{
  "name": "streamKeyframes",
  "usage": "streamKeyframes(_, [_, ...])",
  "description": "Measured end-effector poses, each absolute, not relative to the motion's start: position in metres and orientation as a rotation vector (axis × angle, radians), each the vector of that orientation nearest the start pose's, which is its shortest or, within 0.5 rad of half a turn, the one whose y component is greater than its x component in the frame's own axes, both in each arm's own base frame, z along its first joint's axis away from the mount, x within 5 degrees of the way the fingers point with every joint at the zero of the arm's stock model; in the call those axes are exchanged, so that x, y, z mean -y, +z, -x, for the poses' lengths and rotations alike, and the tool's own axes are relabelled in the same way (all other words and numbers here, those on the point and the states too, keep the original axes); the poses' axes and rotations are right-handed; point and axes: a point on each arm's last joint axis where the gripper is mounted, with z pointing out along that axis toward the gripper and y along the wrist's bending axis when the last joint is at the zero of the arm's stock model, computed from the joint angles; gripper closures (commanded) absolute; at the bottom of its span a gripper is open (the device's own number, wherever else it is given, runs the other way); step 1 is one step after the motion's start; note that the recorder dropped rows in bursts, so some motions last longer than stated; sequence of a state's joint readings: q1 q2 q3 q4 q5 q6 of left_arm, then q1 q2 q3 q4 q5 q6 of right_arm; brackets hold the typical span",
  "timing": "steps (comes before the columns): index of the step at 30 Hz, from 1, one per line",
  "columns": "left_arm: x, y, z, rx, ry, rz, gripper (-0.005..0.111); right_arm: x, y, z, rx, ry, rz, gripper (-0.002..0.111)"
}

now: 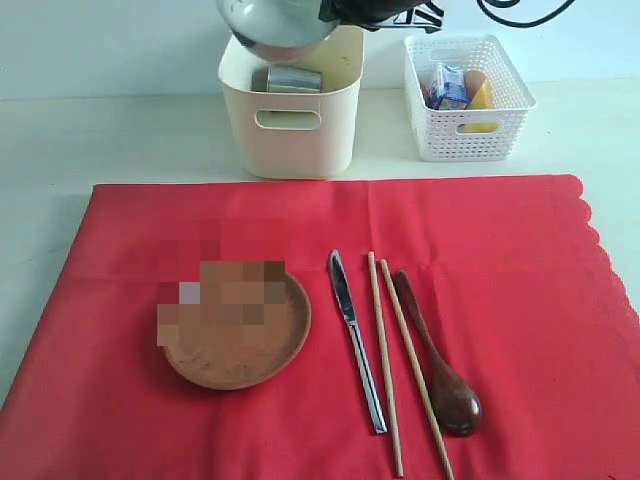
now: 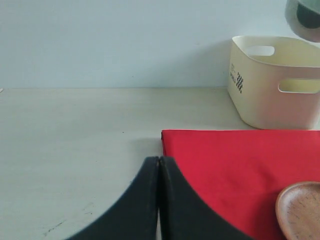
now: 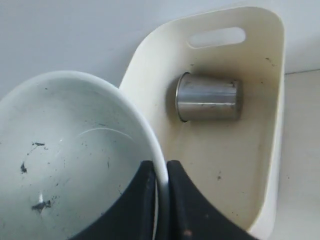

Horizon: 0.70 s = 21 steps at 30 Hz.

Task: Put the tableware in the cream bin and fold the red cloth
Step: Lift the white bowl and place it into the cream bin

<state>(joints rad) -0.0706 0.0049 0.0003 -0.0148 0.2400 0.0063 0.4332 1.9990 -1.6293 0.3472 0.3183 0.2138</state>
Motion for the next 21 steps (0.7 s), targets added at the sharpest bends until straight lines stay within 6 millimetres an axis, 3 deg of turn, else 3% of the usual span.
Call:
streamKeyframes(11, [0.004,0.191,-0.056,-1.728,-0.061,-0.057,0.106,-0.205,0.218,-0.449,-2.232,0.629,-0.121,0.108])
streamKeyframes(16, [0.004,0.191,-0.056,-1.728,-0.061,-0.057,0.106,-0.206,0.213,-0.451,-2.226,0.628,-0.129,0.106])
streamKeyframes(21, [0.004,0.191,-0.056,-1.728,-0.061,-0.057,0.106,-0.206,0.214,-0.452,-2.209,0.629,-0.132,0.091])
